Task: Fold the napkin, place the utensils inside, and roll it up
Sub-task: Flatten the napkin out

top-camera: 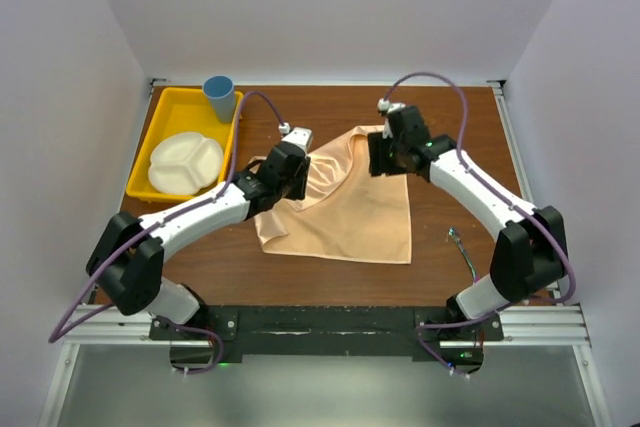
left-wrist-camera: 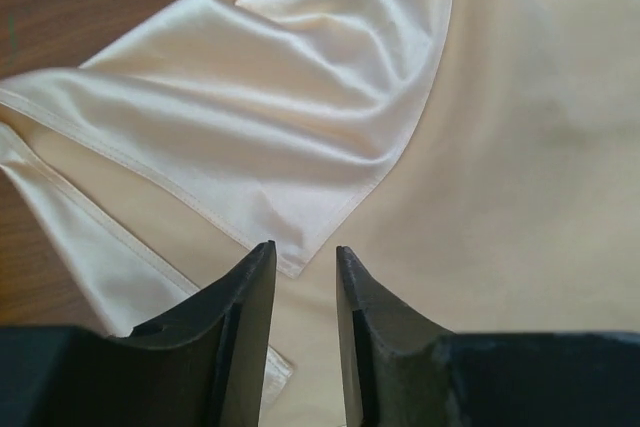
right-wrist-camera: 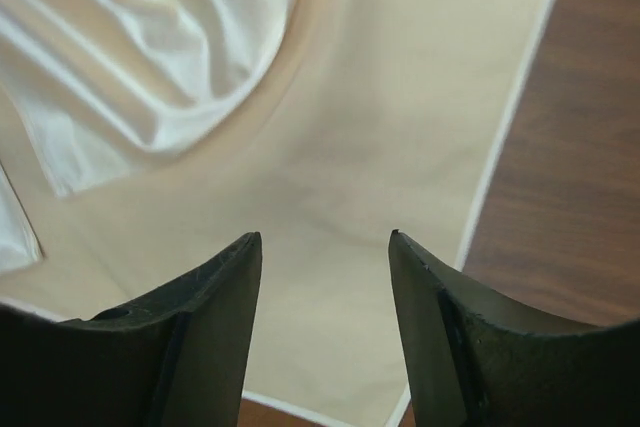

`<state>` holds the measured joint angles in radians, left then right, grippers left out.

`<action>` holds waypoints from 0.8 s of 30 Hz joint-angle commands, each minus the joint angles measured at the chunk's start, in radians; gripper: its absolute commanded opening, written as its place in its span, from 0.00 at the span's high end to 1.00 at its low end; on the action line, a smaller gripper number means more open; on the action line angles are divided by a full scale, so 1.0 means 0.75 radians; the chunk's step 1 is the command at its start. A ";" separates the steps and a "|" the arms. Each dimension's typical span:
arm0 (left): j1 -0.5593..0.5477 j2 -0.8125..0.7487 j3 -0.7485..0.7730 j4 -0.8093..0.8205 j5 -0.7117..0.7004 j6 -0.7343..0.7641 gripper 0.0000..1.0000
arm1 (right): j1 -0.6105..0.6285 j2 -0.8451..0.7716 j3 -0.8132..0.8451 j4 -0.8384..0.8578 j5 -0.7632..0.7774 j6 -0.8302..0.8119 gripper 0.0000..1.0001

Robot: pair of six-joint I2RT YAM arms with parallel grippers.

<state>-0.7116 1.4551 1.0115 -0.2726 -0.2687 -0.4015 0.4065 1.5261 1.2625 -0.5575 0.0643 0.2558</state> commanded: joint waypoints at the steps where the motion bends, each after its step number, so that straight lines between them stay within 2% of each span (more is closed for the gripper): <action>1: -0.014 0.023 -0.046 0.122 0.011 0.012 0.61 | 0.100 -0.081 -0.202 0.093 -0.043 0.103 0.44; 4: -0.025 0.070 -0.044 0.110 -0.034 -0.013 0.56 | 0.133 -0.151 -0.317 0.113 -0.047 0.131 0.46; 11: -0.033 0.191 -0.042 0.085 -0.045 -0.035 0.58 | 0.145 -0.237 -0.491 0.128 -0.082 0.101 0.49; 19: -0.045 0.275 -0.058 0.118 -0.030 -0.011 0.50 | 0.145 -0.311 -0.585 0.150 -0.082 0.115 0.49; 24: -0.049 0.316 -0.052 0.114 -0.026 -0.005 0.46 | 0.145 -0.329 -0.628 0.173 -0.155 0.131 0.48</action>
<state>-0.7414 1.6749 0.9703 -0.2314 -0.2798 -0.4080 0.5121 1.3121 0.8097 -0.4767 -0.0063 0.3328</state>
